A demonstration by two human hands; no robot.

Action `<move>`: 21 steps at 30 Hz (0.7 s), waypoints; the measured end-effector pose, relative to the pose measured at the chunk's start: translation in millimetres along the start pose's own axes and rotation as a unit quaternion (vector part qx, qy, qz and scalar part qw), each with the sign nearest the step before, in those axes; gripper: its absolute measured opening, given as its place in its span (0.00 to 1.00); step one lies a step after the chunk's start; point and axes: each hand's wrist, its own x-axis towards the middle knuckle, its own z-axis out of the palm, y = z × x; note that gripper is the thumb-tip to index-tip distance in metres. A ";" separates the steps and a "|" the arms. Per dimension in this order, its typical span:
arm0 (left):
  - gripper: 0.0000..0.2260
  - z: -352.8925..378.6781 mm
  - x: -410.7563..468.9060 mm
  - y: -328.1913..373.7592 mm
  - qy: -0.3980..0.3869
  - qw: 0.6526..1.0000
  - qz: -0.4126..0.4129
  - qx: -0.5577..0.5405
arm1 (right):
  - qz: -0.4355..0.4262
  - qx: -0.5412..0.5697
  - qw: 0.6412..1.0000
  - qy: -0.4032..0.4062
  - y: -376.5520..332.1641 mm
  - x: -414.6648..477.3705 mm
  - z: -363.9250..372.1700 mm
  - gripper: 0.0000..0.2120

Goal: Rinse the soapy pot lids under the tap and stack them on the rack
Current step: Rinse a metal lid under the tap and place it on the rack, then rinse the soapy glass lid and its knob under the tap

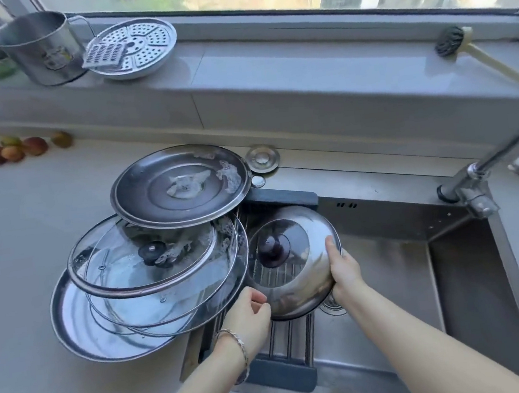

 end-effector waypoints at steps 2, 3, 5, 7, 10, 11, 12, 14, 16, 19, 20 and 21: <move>0.06 0.4 2.9 -0.5 -0.003 1.000 0.006 0.006 | 0.006 -0.008 1.000 0.010 5.4 7.0 -3.2 0.14; 0.06 0.5 3.7 -0.9 -0.007 1.000 0.006 0.010 | 0.002 -0.024 1.000 0.018 7.8 11.1 -5.2 0.16; 0.05 1.5 5.5 -2.8 -0.013 1.000 0.003 0.010 | -0.010 -0.099 0.994 0.039 11.0 15.9 -5.8 0.20; 0.06 3.1 7.1 -4.5 -0.015 1.000 -0.002 0.011 | -0.015 -0.186 0.981 0.061 14.8 16.2 -4.5 0.25; 0.05 4.9 7.8 -3.8 -0.015 1.000 -0.009 0.009 | -0.013 -0.255 0.965 0.060 17.1 19.7 -4.6 0.27; 0.05 5.3 7.4 -2.4 -0.014 1.000 -0.009 0.011 | -0.013 -0.285 0.957 0.055 15.8 21.8 -6.1 0.28; 0.06 5.7 7.2 -0.9 -0.014 1.000 -0.008 0.017 | -0.004 -0.317 0.947 0.045 13.3 23.3 -7.9 0.29; 0.06 5.9 5.3 3.2 -0.013 1.000 -0.005 0.015 | 0.023 -0.396 0.918 0.020 4.6 21.3 -11.3 0.31; 0.06 5.1 3.5 7.1 -0.016 1.000 0.002 -0.004 | 0.007 -0.493 0.870 0.025 -7.0 13.3 -12.2 0.30; 0.07 -6.1 -6.1 20.6 -0.002 0.999 0.029 -0.031 | -0.160 -0.594 0.788 0.000 -25.7 -11.1 -2.1 0.26; 0.07 -13.8 -10.2 26.1 0.009 0.998 0.049 -0.043 | -0.211 -0.581 0.785 -0.039 -30.2 -19.7 6.1 0.23; 0.08 -23.4 -14.4 32.5 0.025 0.995 0.076 -0.054 | -0.230 -0.555 0.795 -0.082 -34.7 -30.0 16.8 0.20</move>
